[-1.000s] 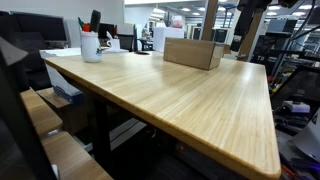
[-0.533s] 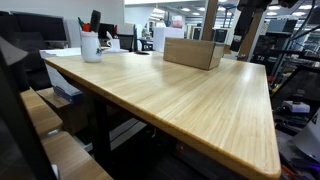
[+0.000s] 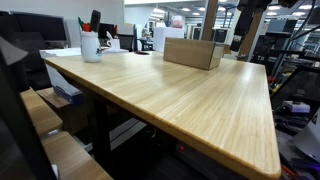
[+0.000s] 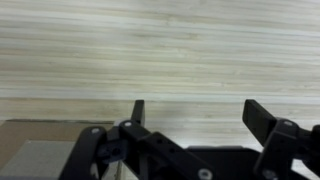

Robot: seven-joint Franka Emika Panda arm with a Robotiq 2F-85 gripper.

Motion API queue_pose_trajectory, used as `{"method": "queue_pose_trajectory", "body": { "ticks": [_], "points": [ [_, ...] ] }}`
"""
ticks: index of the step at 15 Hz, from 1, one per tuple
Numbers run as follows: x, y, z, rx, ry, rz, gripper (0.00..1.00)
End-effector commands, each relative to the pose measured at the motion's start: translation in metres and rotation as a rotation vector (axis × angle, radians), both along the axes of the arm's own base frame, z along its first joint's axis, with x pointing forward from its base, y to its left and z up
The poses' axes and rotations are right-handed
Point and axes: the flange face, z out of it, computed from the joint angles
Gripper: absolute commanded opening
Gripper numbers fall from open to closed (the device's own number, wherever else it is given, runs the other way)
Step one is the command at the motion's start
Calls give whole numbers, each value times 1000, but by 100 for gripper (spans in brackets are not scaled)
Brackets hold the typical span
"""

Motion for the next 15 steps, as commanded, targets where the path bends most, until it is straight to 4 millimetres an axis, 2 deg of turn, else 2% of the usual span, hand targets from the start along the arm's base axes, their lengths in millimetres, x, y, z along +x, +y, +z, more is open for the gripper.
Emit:
{"method": "queue_pose_trajectory", "body": {
  "ticks": [1,15],
  "points": [
    [0,0,1,0,1,0,100],
    [4,2,3,45,-35,-97,100]
  ]
}}
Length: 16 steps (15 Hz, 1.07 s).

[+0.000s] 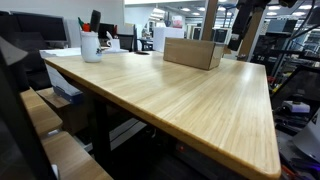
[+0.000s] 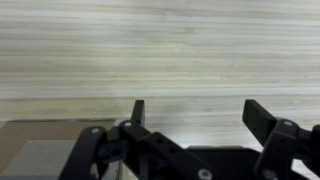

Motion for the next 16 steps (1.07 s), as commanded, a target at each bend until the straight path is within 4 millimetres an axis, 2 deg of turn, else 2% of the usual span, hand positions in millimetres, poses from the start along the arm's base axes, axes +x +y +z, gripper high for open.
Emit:
{"method": "queue_pose_trajectory", "body": {
  "ticks": [1,8,9,16],
  "points": [
    [2,2,1,37,-24,-69,100],
    [5,-1,3,-17,-70,-112,100],
    [-14,6,25,-41,-79,-140,100],
    [-39,5,50,-56,-103,-209,100]
  ]
}}
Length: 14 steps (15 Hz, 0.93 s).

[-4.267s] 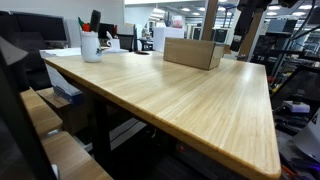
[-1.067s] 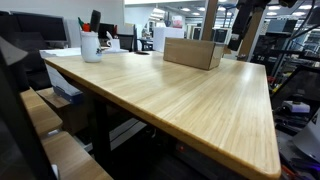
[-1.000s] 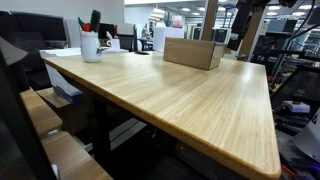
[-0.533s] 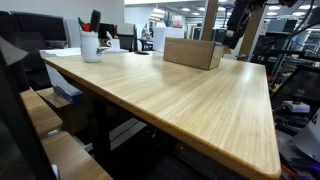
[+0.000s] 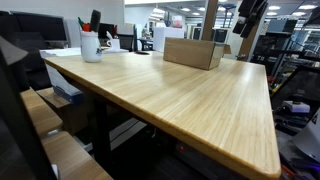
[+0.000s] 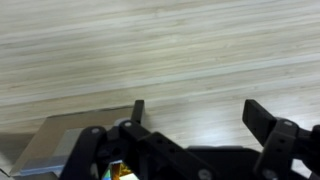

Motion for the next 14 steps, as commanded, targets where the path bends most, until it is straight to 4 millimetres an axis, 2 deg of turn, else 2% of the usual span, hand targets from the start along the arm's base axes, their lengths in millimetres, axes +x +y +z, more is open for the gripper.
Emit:
{"method": "queue_pose_trajectory", "body": {
  "ticks": [1,6,10,14],
  "points": [
    [-16,-2,12,-35,-20,-51,100],
    [-25,-11,26,-75,-51,-86,100],
    [-32,-26,44,-111,-107,-83,100],
    [-38,-30,61,-199,-130,-81,100]
  ]
}}
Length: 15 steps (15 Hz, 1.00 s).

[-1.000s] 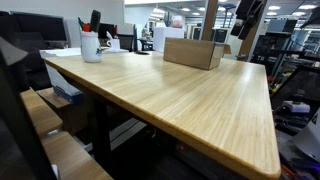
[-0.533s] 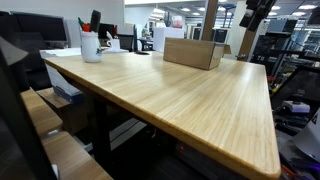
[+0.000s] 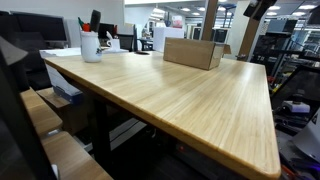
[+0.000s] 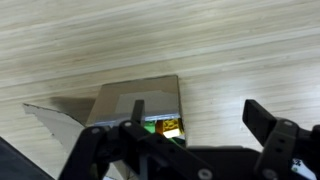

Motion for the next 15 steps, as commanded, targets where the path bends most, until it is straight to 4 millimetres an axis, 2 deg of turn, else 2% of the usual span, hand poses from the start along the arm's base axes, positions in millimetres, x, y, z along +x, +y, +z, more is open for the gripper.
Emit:
{"method": "queue_pose_trajectory", "body": {
  "ticks": [1,4,6,7,13,15],
  "points": [
    [-5,-4,20,-83,1,4,100],
    [-3,-1,33,-91,22,8,100],
    [-7,6,39,-36,22,13,100],
    [-9,2,33,-53,-2,-1,100],
    [-9,4,39,-49,-1,3,100],
    [-2,2,41,-47,17,18,100]
  ]
}}
